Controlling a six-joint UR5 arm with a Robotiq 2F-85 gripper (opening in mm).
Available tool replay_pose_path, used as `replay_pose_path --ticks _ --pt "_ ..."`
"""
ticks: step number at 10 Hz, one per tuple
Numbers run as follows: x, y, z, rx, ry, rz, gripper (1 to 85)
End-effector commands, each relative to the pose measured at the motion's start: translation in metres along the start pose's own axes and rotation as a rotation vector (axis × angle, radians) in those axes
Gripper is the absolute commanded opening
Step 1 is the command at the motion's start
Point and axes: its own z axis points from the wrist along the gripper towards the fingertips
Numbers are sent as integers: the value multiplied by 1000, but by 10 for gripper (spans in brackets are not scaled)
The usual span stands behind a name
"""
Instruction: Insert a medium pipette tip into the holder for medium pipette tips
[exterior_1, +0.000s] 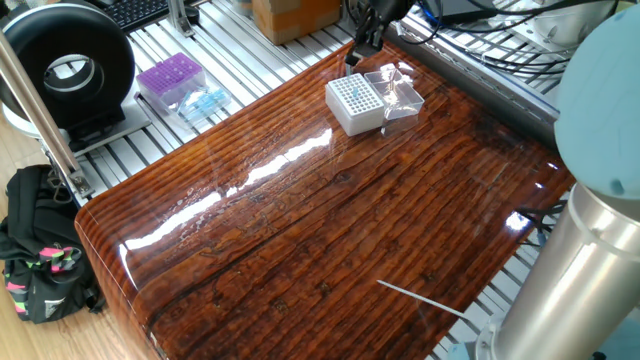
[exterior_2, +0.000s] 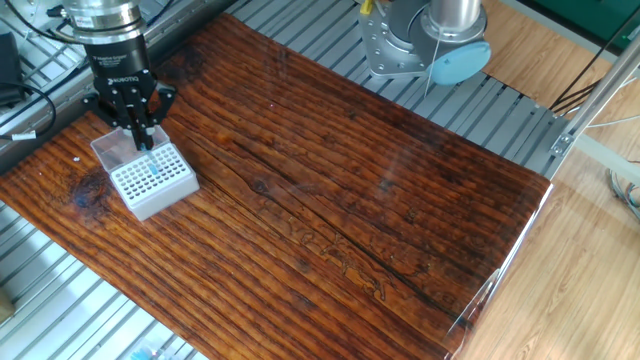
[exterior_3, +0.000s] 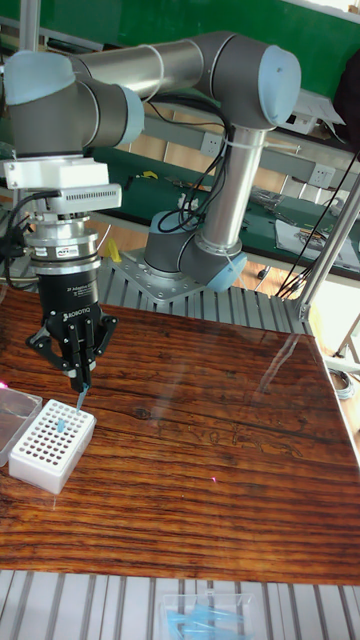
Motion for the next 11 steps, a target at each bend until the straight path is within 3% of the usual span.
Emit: replay_pose_path --ticks 1,2,3,5,8,11 --pt "-25 -6 -3 12 -105 116 10" --pt "-22 -5 -5 13 -106 119 10" --pt "-4 -9 -14 20 -79 82 10" --pt "14 -10 -28 -26 -121 23 10" --pt "2 -12 -26 -70 -208 -12 10" --pt "-5 -16 -8 -56 -211 -12 10"
